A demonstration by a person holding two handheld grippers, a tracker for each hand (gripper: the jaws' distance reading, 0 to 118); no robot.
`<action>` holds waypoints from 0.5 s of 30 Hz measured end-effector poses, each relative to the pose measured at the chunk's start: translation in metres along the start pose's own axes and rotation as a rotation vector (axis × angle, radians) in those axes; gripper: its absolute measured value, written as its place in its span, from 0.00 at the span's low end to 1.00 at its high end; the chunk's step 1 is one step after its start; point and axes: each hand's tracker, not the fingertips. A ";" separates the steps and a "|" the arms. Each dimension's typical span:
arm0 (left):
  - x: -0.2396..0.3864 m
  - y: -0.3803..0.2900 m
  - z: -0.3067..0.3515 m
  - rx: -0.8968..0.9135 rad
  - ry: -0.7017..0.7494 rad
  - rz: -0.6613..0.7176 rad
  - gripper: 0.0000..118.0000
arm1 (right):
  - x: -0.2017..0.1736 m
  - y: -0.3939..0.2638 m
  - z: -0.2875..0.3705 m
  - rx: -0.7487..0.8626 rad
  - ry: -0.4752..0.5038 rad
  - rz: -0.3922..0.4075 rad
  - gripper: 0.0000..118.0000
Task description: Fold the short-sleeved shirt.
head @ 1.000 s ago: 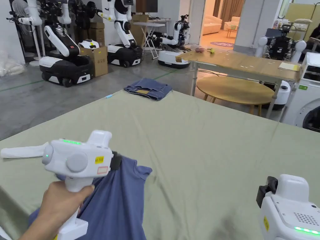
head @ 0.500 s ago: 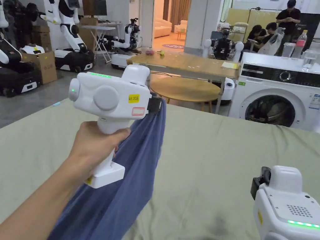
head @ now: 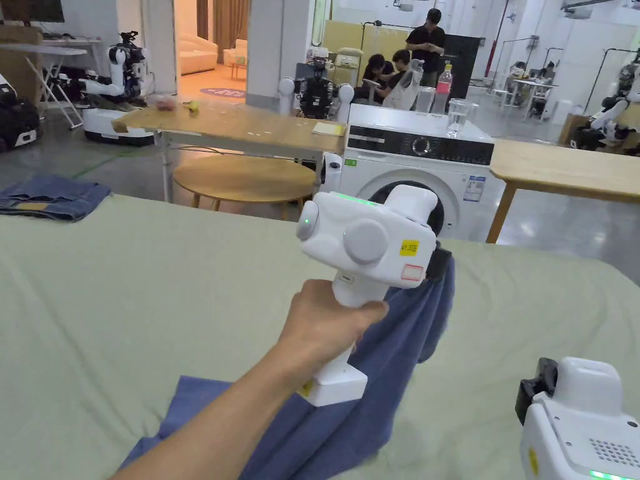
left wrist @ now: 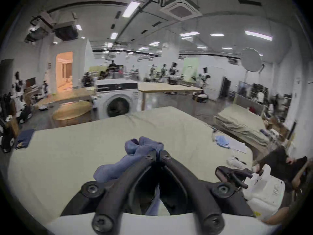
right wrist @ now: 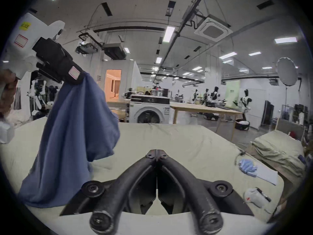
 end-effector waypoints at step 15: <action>0.048 -0.110 -0.064 -0.224 -0.160 0.054 0.27 | 0.045 -0.027 -0.002 -0.101 -0.071 -0.045 0.00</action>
